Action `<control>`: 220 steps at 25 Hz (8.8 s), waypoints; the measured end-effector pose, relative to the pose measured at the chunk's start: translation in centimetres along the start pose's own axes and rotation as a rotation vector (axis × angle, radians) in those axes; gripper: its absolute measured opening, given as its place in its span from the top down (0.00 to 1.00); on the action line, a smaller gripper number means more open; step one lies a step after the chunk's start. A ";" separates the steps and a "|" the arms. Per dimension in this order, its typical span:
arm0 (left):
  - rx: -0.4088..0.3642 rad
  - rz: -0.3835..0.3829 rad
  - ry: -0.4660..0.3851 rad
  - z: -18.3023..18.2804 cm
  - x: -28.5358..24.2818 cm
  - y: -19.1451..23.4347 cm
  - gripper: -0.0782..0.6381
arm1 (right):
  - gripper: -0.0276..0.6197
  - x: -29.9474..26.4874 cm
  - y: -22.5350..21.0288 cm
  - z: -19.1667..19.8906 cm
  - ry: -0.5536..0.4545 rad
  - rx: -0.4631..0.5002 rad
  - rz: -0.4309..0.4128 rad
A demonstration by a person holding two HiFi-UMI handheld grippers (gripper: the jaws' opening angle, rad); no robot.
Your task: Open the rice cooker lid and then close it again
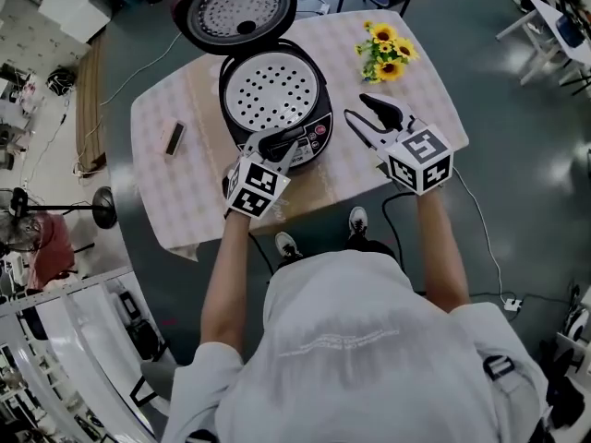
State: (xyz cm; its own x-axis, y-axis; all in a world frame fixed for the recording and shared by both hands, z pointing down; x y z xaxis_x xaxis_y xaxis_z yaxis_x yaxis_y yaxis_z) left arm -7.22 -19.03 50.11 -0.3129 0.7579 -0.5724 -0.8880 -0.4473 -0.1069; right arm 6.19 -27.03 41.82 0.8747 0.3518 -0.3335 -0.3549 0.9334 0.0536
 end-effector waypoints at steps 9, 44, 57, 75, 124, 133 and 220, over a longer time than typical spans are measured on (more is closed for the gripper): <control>0.199 -0.144 -0.151 -2.2 4.0 6.2 0.74 | 0.66 -2.4 -0.9 -3.6 -0.050 0.075 -0.029; 0.244 -0.391 -0.425 -5.4 19.0 13.6 0.74 | 0.66 -7.0 2.6 -14.5 -0.149 0.308 -0.046; 0.212 -0.236 -0.403 -2.9 19.6 14.2 0.74 | 0.65 -9.8 3.1 -18.1 -0.039 0.442 0.026; 0.329 -0.324 -0.394 -2.9 14.8 19.7 0.74 | 0.61 -18.0 -3.2 -22.7 -0.011 0.626 -0.068; 0.364 -0.218 -0.312 0.1 15.6 17.2 0.74 | 0.60 -18.5 -0.6 -19.7 0.159 0.751 -0.357; 0.341 -0.133 -0.324 -0.6 14.7 15.1 0.74 | 0.60 -15.2 2.4 -16.1 0.151 0.726 -0.385; 0.457 0.112 -0.190 3.1 6.3 6.9 0.74 | 0.81 -12.5 7.2 2.5 0.242 0.279 -0.510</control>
State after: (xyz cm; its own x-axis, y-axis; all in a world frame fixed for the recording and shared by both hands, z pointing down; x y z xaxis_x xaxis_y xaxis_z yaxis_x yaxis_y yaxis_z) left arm -16.32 -15.86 48.31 -0.4327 0.8091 -0.3978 -0.8890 -0.3094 0.3377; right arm -6.50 -24.52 48.73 0.8000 -0.1379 -0.5840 0.2152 0.9744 0.0646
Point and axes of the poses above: the fingertips, and each gripper's own axes: x backward along the fingers, y to its left, z out of its underside, the point moved 3 cm from there along x, backward along the fingers, and after that the axes turned 7 degrees about x, right-handed, at the moved point
